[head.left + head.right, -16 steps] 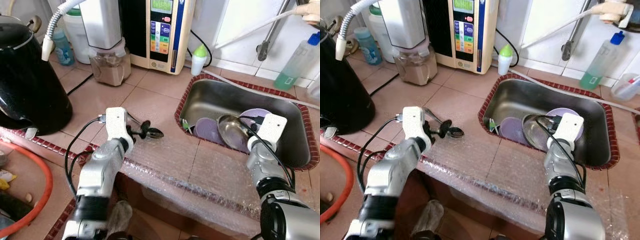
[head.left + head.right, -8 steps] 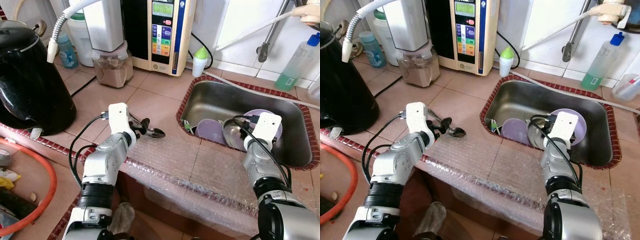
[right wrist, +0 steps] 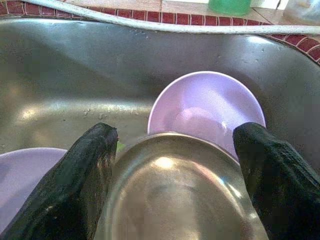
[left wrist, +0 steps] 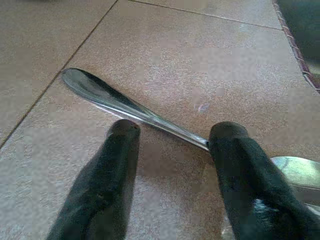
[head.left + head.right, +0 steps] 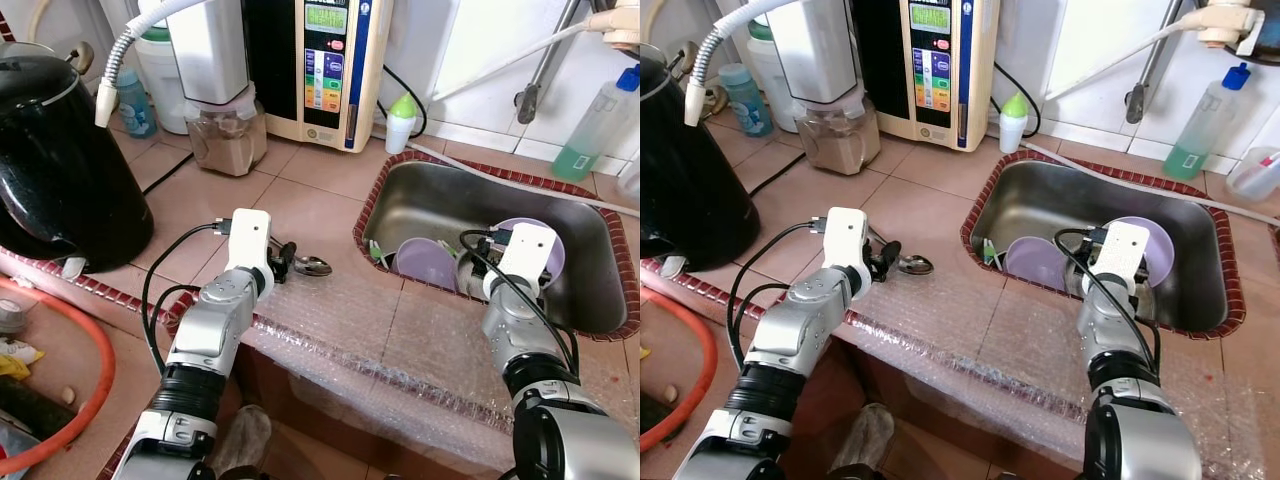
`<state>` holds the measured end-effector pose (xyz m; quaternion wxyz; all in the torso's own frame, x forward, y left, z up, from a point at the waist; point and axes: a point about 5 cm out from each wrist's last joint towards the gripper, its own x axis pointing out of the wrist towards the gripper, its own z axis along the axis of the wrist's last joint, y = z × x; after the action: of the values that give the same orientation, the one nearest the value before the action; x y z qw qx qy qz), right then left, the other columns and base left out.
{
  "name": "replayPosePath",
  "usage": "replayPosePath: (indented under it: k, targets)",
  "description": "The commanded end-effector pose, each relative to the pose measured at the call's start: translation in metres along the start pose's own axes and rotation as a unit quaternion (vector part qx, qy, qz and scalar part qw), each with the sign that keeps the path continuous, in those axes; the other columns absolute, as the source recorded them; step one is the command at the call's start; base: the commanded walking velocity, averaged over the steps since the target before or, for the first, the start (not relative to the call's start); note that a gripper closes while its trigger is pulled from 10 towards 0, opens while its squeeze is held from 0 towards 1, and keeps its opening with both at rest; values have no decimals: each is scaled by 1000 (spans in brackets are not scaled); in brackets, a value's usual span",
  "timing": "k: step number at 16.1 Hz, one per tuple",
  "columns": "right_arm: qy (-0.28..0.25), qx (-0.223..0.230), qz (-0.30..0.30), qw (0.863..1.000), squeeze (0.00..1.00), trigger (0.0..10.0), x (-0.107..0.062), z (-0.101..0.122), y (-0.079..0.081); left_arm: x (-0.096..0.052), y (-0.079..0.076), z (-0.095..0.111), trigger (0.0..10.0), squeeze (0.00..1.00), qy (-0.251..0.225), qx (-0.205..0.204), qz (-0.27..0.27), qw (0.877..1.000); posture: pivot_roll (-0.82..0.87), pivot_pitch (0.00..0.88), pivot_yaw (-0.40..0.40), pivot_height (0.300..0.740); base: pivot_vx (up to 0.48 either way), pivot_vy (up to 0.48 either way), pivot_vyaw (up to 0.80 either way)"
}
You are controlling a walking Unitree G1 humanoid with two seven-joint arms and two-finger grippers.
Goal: Kitchen organization
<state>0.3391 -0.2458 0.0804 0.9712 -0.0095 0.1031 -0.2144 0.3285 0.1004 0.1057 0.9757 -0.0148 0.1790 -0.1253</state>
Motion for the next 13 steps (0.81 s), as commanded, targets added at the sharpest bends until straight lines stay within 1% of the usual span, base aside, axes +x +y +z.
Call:
replayPosePath:
  k: [1,2,3,4,5,6,7,8,10,12,13]
  targets:
    - [-9,2,7,1000,278,10000,1,6,4,1,6,-15,0,0,34,7,13,999,-2,0,22,740,0,0,0]
    - [-9,2,7,1000,192,10000,1,6,4,1,6,-14,0,0,29,3,14,999,-2,0,22,740,0,0,0]
    - [-10,5,10,1000,63,10000,1,6,4,3,6,-13,0,0,15,-7,14,1000,-3,0,23,740,0,0,0]
    - [-12,9,14,1000,0,10000,1,7,5,5,4,-11,0,0,9,-11,2,1000,-3,0,23,740,0,0,0]
    - [-13,10,15,1000,0,10000,1,7,5,6,3,-11,0,0,5,-10,-1,1000,-3,0,23,740,0,0,0]
    - [-14,12,16,1000,0,10000,1,7,5,8,0,-8,0,0,-4,-22,-16,1000,-3,0,23,740,0,0,0]
    - [-15,12,17,1000,0,10000,1,8,5,11,-1,-5,0,0,-10,-19,-19,1000,-7,3,22,740,0,0,0]
    - [-16,14,19,1000,0,10000,1,9,5,15,-4,-1,0,0,-16,-4,-28,999,-8,3,20,740,0,0,0]
    - [-17,15,20,1000,0,10000,1,9,6,20,-5,3,0,0,-21,25,-41,999,-8,3,20,740,0,0,0]
    - [-18,17,20,999,0,10000,1,10,6,22,-4,4,0,0,-28,36,-45,998,-13,1,24,740,0,0,0]
    - [-21,19,20,999,0,10000,2,11,5,23,-3,7,0,0,-42,45,-54,997,-13,1,24,740,0,0,0]
